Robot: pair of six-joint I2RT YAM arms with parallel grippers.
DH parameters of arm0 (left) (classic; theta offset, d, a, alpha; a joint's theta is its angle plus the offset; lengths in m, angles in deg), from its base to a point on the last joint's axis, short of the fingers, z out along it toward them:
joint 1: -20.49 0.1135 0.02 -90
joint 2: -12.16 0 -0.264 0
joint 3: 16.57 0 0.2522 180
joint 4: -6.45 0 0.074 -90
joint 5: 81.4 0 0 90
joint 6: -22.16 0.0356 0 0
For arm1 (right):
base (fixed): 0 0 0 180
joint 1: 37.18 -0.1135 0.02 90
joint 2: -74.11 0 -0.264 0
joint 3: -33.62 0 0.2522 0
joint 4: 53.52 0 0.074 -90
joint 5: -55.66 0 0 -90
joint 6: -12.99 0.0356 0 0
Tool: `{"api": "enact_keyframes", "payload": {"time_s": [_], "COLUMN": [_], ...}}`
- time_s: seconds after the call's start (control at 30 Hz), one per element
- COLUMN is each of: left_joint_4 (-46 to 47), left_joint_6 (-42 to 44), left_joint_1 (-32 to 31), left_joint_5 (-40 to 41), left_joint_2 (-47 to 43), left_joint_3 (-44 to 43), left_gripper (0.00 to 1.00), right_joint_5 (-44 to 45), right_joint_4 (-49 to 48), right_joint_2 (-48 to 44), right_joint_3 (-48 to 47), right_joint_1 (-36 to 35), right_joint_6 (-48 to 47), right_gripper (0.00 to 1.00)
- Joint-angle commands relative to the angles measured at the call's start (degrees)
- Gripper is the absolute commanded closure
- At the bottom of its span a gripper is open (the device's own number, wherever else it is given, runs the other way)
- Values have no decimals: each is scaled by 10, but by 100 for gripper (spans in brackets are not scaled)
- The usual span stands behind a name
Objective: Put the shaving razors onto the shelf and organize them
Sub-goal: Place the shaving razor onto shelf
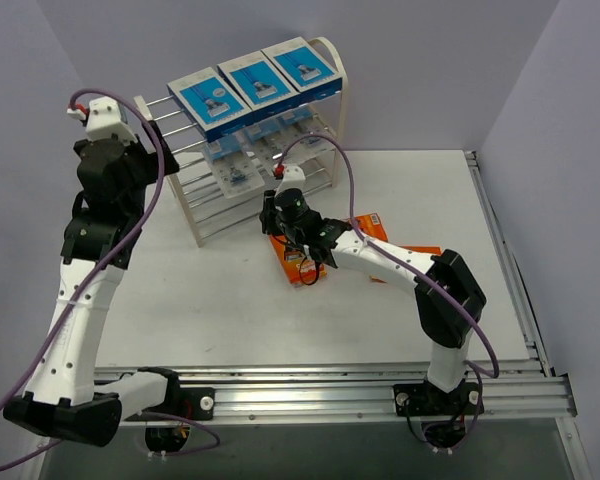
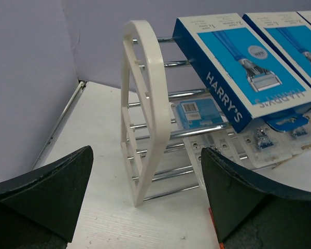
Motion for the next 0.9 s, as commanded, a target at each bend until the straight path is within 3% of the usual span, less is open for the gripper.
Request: {"api": "enact_keyframes", "payload": {"time_s": [0.0, 0.27, 0.47, 0.73, 0.87], "left_joint_4": [10, 16, 38, 91, 112], "left_joint_6": [-31, -65, -112, -143, -154], "left_joint_1": [51, 98, 154, 178, 183], "left_joint_5": [-90, -192, -274, -352, -375], "left_joint_2": [26, 94, 122, 148, 154], "left_joint_3": [-50, -112, -113, -115, -107], "left_gripper": [6, 6, 6, 0, 11], "right_joint_5": [-8, -14, -34, -42, -43], "right_joint_4": [-16, -25, -34, -30, -31], "right_joint_2": [-53, -85, -73, -48, -41], "right_joint_3": [27, 89, 89, 63, 60], "right_joint_1": [-3, -3, -2, -3, -2], "right_joint_6": [1, 10, 14, 11, 14], "right_gripper": [76, 77, 78, 79, 79]}}
